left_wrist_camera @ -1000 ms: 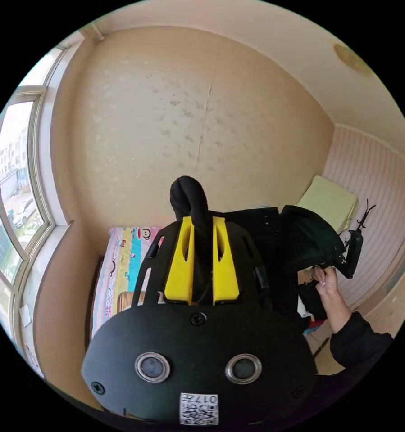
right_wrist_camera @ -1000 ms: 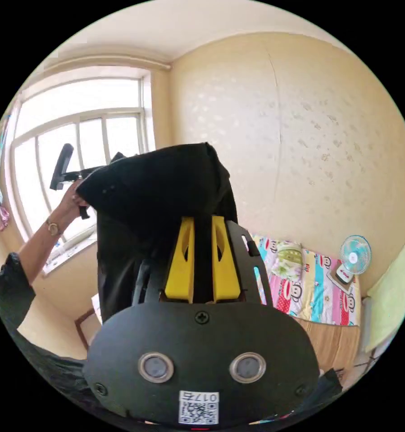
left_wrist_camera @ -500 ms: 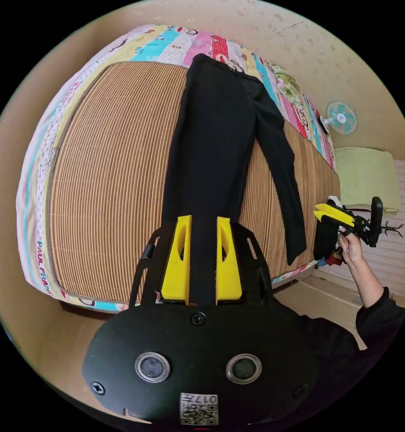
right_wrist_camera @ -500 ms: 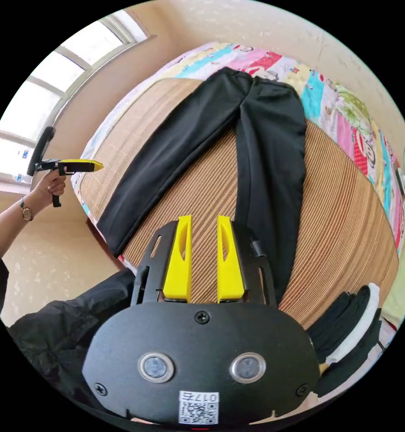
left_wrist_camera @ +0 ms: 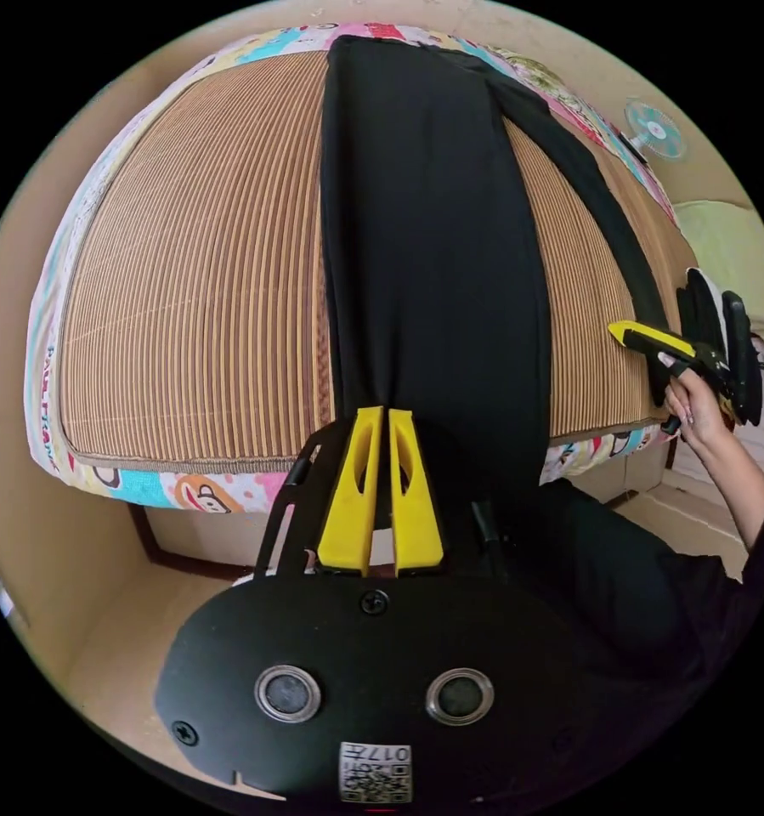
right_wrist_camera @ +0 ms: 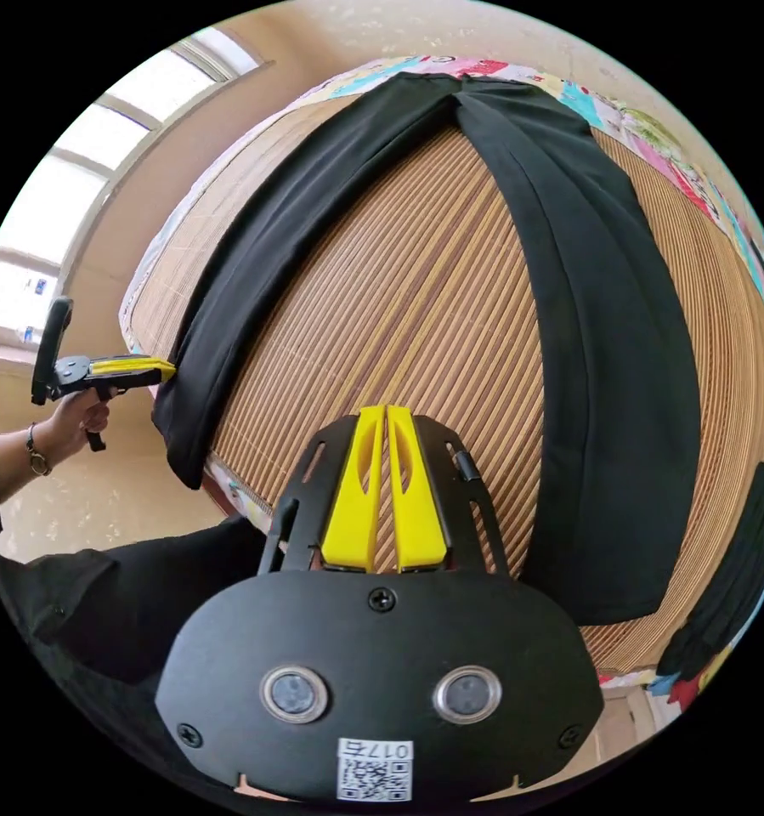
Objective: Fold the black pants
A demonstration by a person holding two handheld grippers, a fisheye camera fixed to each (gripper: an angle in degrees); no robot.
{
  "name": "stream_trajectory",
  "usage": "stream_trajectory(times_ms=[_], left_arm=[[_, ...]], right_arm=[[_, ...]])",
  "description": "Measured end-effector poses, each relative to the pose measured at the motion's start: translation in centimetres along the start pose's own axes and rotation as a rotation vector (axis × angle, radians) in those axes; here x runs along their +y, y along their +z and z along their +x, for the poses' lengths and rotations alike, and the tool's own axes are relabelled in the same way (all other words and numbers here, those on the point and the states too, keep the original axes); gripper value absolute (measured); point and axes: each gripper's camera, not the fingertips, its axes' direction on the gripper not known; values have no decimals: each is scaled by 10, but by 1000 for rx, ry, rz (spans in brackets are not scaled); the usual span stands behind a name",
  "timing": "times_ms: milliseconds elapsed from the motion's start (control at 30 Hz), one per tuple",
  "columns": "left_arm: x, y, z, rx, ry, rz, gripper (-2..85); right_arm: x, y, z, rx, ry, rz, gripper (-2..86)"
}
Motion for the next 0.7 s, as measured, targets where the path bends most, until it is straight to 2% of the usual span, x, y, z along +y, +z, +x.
stream_trajectory(times_ms=[33, 67, 133, 167, 200, 267, 333, 467, 533, 633, 700], left_arm=[[5, -5, -1, -10, -62, -18, -2], [11, -19, 1, -18, -107, 34, -3], [16, -43, 13, -8, -112, 153, -4], [14, -55, 27, 5, -92, 206, -5], [12, -59, 35, 16, -77, 225, -5], [-7, -62, 71, 108, 4, 249, -5], [-24, -51, 104, 186, 85, 189, -5], [-32, -36, 179, 263, 306, 125, -4], [-31, -36, 200, 269, 347, 127, -4], [-30, -37, 225, 296, 358, 143, -4], [-32, -34, 236, 314, 354, 153, -2]], right_arm=[[10, -19, 12, 32, 97, 46, 21], [25, -49, 27, 62, 170, 160, 22], [46, -83, 47, 143, 224, 271, 29], [52, -88, 61, 192, 243, 254, 37], [53, -83, 68, 198, 239, 212, 42], [55, -19, 91, 110, 234, -167, 27], [79, -24, 86, 57, 278, -18, 17], [114, -23, 51, -32, 162, -46, 12], [130, -37, 54, 37, 182, 4, 16], [159, -69, 95, 170, 339, 168, 31], [168, -70, 128, 170, 385, 200, 60]])
